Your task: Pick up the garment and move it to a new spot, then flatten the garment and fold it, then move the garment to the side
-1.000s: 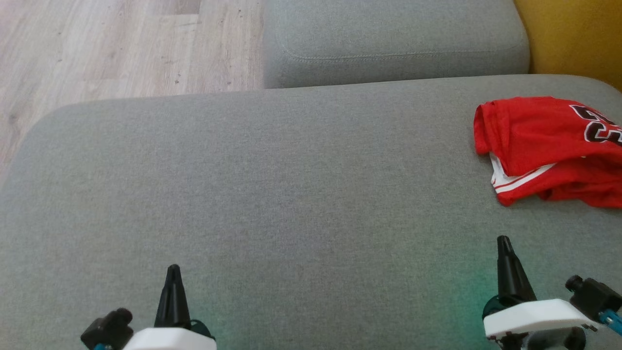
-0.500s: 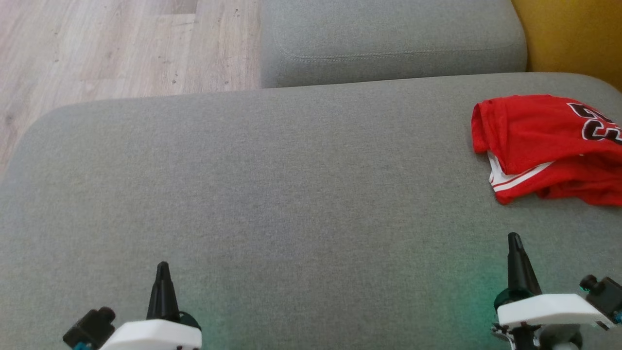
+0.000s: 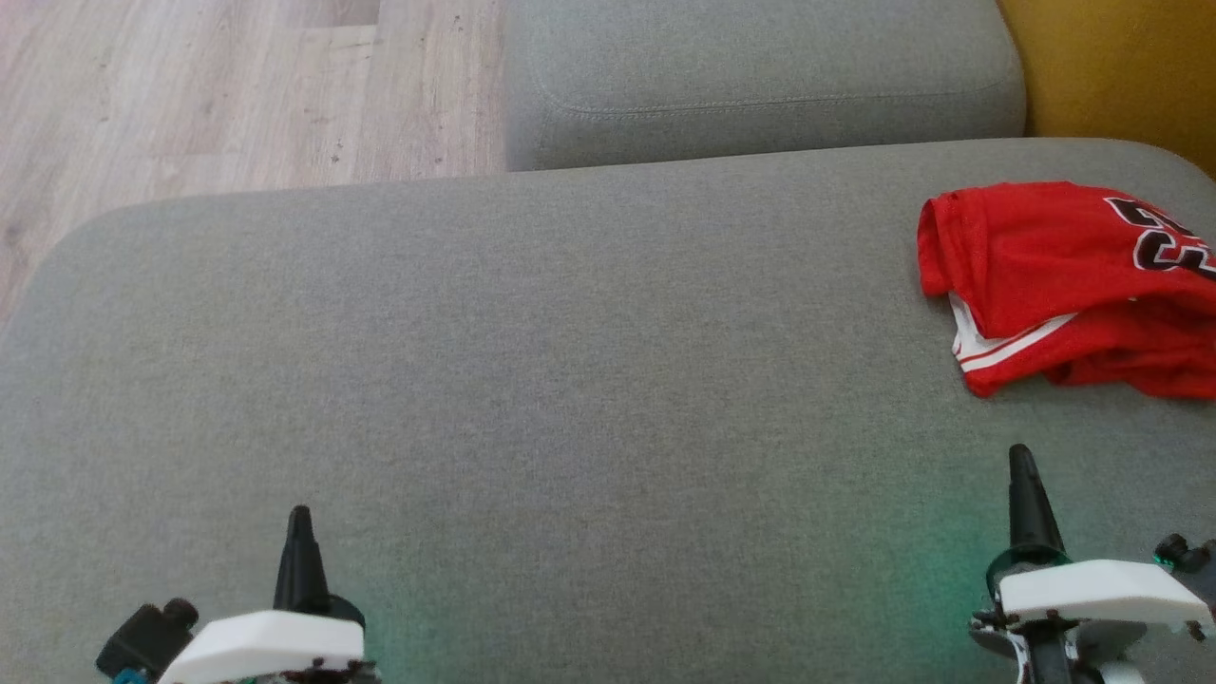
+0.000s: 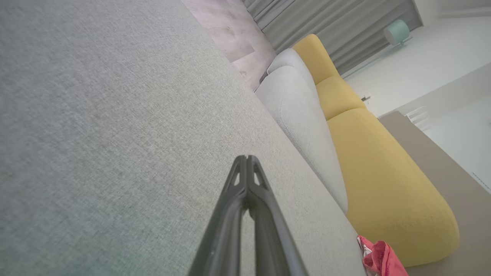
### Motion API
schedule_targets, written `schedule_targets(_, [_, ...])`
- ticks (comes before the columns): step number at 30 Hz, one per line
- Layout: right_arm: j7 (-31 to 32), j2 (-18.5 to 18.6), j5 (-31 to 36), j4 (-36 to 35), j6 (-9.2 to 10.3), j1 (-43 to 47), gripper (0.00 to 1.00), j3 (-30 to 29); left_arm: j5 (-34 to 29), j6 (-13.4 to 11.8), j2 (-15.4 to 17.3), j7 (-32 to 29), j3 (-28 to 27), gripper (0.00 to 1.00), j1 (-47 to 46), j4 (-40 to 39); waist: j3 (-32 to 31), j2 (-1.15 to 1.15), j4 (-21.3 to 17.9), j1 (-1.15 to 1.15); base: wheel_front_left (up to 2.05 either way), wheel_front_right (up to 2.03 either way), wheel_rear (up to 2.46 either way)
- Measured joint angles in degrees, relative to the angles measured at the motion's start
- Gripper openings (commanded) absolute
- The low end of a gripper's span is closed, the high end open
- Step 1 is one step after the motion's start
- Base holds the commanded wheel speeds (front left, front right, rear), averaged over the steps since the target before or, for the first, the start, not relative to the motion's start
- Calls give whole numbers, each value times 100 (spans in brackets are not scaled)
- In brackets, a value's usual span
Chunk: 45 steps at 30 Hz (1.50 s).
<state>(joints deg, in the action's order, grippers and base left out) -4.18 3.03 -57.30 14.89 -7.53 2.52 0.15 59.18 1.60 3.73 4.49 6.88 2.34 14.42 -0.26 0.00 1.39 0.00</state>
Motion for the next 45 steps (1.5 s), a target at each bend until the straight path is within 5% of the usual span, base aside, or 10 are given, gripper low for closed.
schedule_targets(45, [775,22,-3206,70,0,-511,0,-493,3083,493,-2,-797,-790,0,-468,98,40,0,-125,-1,0,0,0])
